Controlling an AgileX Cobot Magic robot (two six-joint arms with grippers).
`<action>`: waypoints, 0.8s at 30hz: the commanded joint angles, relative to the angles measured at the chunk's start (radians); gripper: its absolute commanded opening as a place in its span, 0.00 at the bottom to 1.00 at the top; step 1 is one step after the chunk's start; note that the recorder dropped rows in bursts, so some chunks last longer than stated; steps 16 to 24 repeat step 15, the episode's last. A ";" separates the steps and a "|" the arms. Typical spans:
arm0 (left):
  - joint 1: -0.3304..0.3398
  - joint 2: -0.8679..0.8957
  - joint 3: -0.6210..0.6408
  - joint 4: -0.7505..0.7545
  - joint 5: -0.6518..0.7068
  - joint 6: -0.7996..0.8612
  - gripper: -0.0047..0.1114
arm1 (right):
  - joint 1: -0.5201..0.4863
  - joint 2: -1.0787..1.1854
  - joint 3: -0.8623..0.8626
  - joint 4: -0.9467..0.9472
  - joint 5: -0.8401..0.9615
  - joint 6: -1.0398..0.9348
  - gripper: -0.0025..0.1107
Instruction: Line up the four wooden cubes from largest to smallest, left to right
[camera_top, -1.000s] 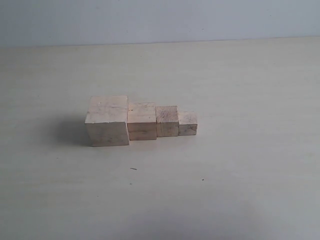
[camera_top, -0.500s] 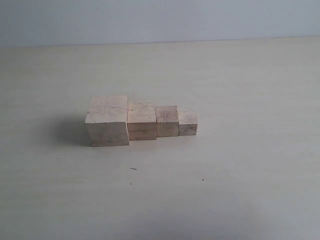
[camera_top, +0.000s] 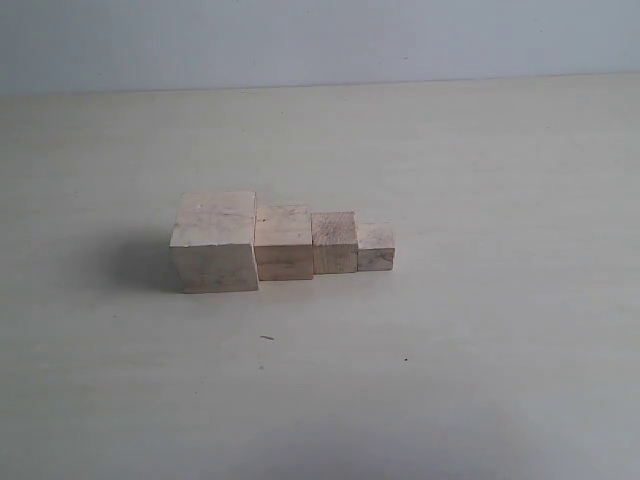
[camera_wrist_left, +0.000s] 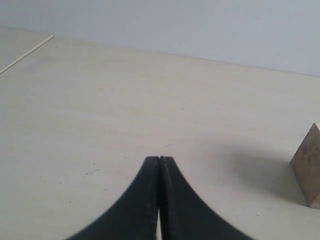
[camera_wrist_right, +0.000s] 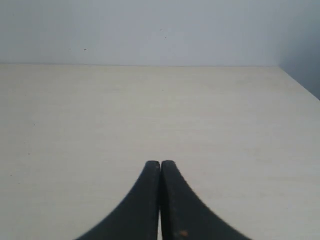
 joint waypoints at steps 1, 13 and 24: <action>0.001 -0.004 0.004 0.001 -0.009 -0.004 0.04 | 0.000 -0.008 0.005 -0.009 -0.005 -0.007 0.02; 0.001 -0.004 0.004 0.001 -0.009 -0.004 0.04 | 0.000 -0.008 0.005 -0.009 -0.005 -0.007 0.02; 0.001 -0.004 0.004 0.001 -0.009 -0.004 0.04 | 0.000 -0.008 0.005 -0.009 -0.005 -0.007 0.02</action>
